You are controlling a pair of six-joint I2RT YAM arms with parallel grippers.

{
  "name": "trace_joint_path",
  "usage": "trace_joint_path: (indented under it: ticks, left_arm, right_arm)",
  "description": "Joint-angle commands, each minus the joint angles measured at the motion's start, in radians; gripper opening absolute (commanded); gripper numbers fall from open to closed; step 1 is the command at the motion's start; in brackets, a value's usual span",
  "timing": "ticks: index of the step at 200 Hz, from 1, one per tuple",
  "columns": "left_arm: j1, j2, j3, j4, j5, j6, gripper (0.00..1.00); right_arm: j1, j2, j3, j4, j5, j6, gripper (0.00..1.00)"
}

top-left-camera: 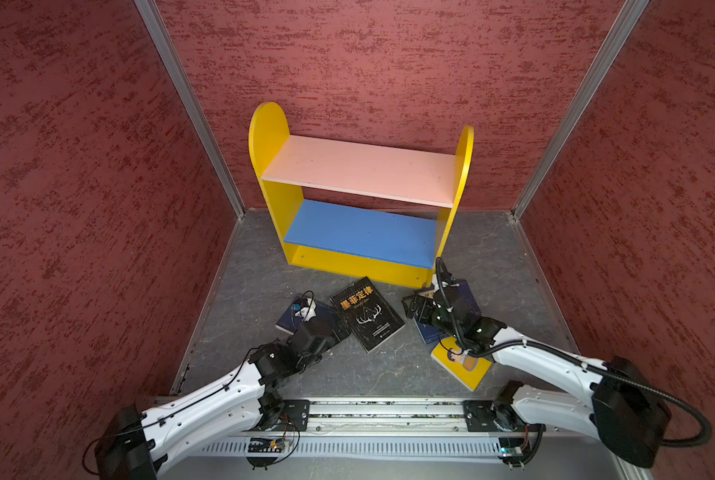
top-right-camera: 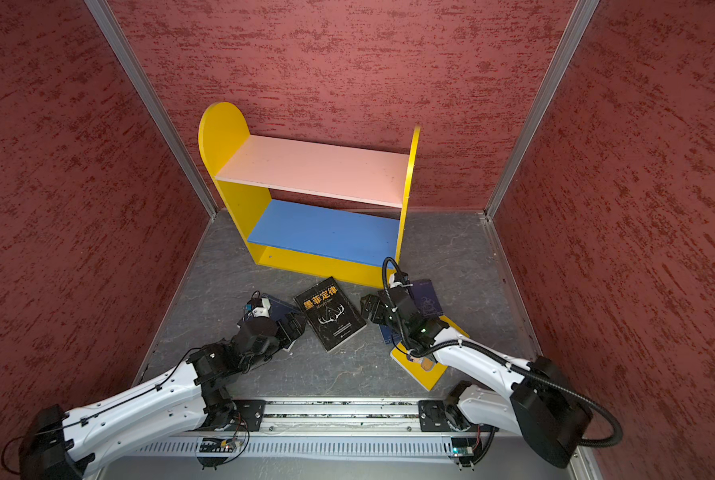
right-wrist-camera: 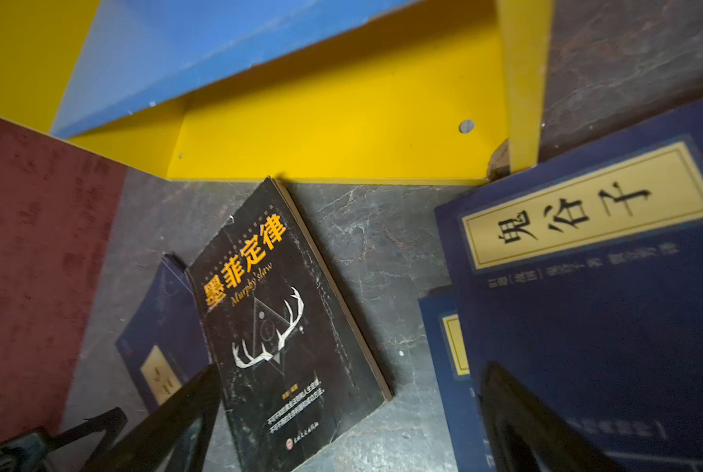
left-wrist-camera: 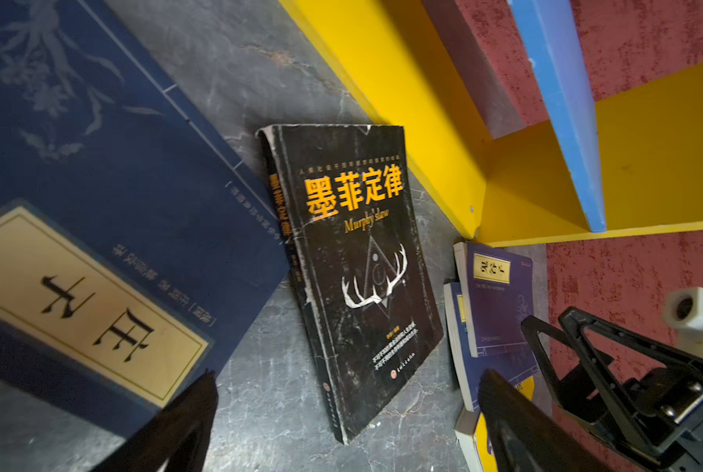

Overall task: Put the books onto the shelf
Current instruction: 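Reach both grippers down toward the black Murphy's law book, then grasp the black book's edges with both grippers and tilt it upright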

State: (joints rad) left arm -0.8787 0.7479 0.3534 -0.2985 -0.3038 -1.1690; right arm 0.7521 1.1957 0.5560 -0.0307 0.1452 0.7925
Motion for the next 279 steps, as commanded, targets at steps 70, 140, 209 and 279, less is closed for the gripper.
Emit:
trace_joint_path:
  ticks: [70,140,209,279]
  left_arm:
    - [0.207,0.076,-0.118,0.26,0.33,-0.025,0.95]
    - [0.267,0.285,-0.084,0.382,0.482,-0.014,0.99]
    - [0.265,0.469,-0.055,0.474,0.529,-0.047,1.0]
    - [0.271,0.646,-0.02,0.704,0.616,0.059,0.89]
  right_arm:
    - [0.075,0.291,0.1,0.175,0.036,-0.145,0.99]
    - [0.075,0.408,0.131,0.216,-0.058,-0.137,0.99]
    - [0.075,0.484,0.161,0.241,-0.138,-0.148,0.99]
    - [0.074,0.563,0.211,0.231,-0.272,-0.187,0.97]
